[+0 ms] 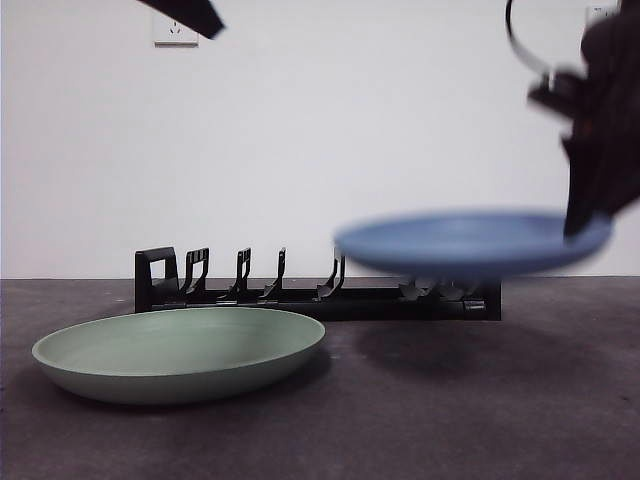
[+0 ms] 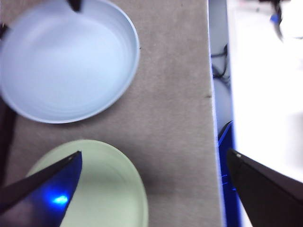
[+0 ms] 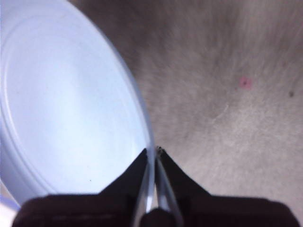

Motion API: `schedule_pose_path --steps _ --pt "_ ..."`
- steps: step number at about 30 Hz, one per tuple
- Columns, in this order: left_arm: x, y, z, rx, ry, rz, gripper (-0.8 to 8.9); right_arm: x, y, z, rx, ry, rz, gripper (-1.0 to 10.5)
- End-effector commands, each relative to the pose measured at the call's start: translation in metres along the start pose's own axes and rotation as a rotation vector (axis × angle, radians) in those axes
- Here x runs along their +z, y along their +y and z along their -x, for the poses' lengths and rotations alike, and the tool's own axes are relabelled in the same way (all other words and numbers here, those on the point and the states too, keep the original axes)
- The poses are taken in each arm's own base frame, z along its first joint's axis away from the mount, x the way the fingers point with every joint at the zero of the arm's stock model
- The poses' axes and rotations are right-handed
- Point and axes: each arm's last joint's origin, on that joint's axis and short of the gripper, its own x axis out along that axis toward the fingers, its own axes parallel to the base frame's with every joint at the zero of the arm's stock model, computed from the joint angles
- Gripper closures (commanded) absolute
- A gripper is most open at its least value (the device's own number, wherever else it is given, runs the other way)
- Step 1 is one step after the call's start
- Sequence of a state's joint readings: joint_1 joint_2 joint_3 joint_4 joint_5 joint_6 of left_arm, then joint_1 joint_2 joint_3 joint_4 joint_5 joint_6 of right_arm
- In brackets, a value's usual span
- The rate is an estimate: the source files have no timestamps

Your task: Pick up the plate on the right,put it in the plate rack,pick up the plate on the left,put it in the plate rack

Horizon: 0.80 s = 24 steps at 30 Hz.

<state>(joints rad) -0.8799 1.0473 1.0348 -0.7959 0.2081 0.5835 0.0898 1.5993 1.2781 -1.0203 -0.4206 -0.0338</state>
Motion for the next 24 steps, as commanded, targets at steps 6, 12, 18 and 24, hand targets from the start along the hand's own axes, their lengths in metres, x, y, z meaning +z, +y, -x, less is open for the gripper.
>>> schedule_pose_path --steps 6,12,18,24 --pt "0.030 -0.006 -0.025 0.215 0.007 -0.345 1.86 -0.009 0.030 0.055 0.093 -0.019 0.008 9.6" --pt "0.042 -0.007 -0.041 0.317 0.038 -0.508 1.90 -0.019 0.050 0.073 0.123 -0.015 0.042 9.6" --pt "0.041 -0.006 -0.051 0.326 0.089 -0.518 3.68 -0.021 0.065 0.077 0.135 0.001 0.066 9.6" --pt "0.041 -0.008 -0.052 0.314 0.091 -0.523 6.59 -0.021 0.068 0.075 0.137 0.009 0.060 9.6"
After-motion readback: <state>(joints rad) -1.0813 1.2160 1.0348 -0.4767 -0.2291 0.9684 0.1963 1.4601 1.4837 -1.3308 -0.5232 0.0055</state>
